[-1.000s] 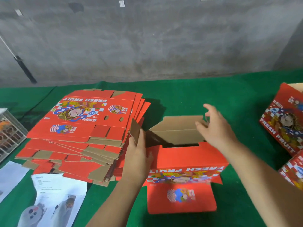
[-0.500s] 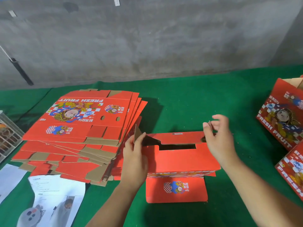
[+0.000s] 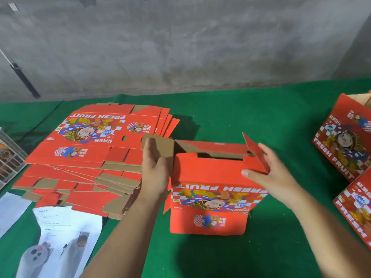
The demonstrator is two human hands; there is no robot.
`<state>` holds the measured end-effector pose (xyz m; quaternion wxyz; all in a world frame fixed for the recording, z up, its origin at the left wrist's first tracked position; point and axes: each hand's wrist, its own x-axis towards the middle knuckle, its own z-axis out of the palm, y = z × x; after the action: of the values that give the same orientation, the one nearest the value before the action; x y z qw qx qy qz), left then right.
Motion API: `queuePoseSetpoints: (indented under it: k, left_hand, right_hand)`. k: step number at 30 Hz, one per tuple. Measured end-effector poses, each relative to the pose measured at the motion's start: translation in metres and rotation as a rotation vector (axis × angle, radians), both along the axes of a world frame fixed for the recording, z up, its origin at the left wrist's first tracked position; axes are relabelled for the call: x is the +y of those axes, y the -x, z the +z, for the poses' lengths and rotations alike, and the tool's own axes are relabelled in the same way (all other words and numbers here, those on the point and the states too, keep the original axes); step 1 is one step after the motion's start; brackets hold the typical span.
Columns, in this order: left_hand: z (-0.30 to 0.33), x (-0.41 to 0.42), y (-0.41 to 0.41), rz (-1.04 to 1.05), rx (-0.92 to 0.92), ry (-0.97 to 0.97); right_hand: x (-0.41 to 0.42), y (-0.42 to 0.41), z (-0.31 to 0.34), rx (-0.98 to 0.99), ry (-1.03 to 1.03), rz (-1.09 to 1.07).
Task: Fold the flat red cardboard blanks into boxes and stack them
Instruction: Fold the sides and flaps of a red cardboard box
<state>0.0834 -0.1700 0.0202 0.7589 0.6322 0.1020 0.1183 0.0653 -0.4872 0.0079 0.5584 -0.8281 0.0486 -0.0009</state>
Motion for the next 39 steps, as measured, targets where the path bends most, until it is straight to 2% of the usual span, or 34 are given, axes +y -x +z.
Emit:
queuePoseSetpoints:
  k: [3, 5, 9, 14, 16, 19, 21, 24, 26, 28, 30, 32, 36, 37, 39]
  left_hand:
    - [0.025, -0.004, -0.003, -0.069, -0.167, 0.086]
    - [0.036, -0.006, 0.001, -0.153, -0.307, -0.052]
    - [0.035, -0.001, 0.003, -0.407, -0.439, -0.476]
    - [0.009, -0.002, 0.012, -0.454, -0.366, -0.576]
    - [-0.007, -0.005, 0.016, -0.427, -0.335, -0.67]
    - [-0.029, -0.008, 0.021, -0.374, -0.29, -0.82]
    - [-0.037, -0.009, 0.022, -0.338, -0.247, -0.824]
    - [-0.045, -0.009, 0.025, -0.315, -0.164, -0.817]
    - [-0.048, -0.009, 0.026, -0.308, -0.145, -0.816]
    - [-0.049, -0.01, 0.026, -0.259, -0.122, -0.774]
    - [-0.049, -0.012, 0.023, -0.204, -0.098, -0.704]
    - [-0.047, -0.011, 0.02, -0.181, -0.1, -0.655]
    - [-0.03, -0.012, 0.004, -0.186, -0.048, -0.438]
    - [-0.024, -0.013, 0.001, -0.193, -0.048, -0.388]
    - [-0.009, -0.013, -0.003, -0.191, -0.097, -0.343]
  right_hand:
    - [0.0, -0.007, 0.035, -0.184, 0.052, -0.232]
    - [0.0, -0.013, 0.051, -0.238, 0.045, -0.326]
    - [0.0, -0.019, 0.064, -0.114, -0.292, -0.464]
    - [0.006, -0.017, 0.048, 0.012, -0.449, -0.519]
    - [0.012, -0.016, 0.029, 0.011, -0.298, -0.502]
    - [0.028, -0.003, 0.001, -0.106, 0.088, -0.344]
    - [0.037, 0.008, -0.018, -0.198, 0.351, -0.275]
    - [0.041, 0.018, -0.042, -0.448, 0.723, -0.364]
    - [0.045, 0.023, -0.044, -0.625, 0.79, -0.381]
    - [0.048, 0.028, -0.045, -0.677, 0.767, -0.277]
    - [0.051, 0.032, -0.044, -0.623, 0.743, -0.15]
    - [0.053, 0.032, -0.044, -0.545, 0.802, -0.021]
    - [0.034, 0.011, -0.016, -0.109, 0.902, 0.366]
    - [0.029, 0.003, -0.008, -0.074, 0.953, 0.417]
    - [0.023, -0.008, 0.01, -0.133, 1.002, 0.407]
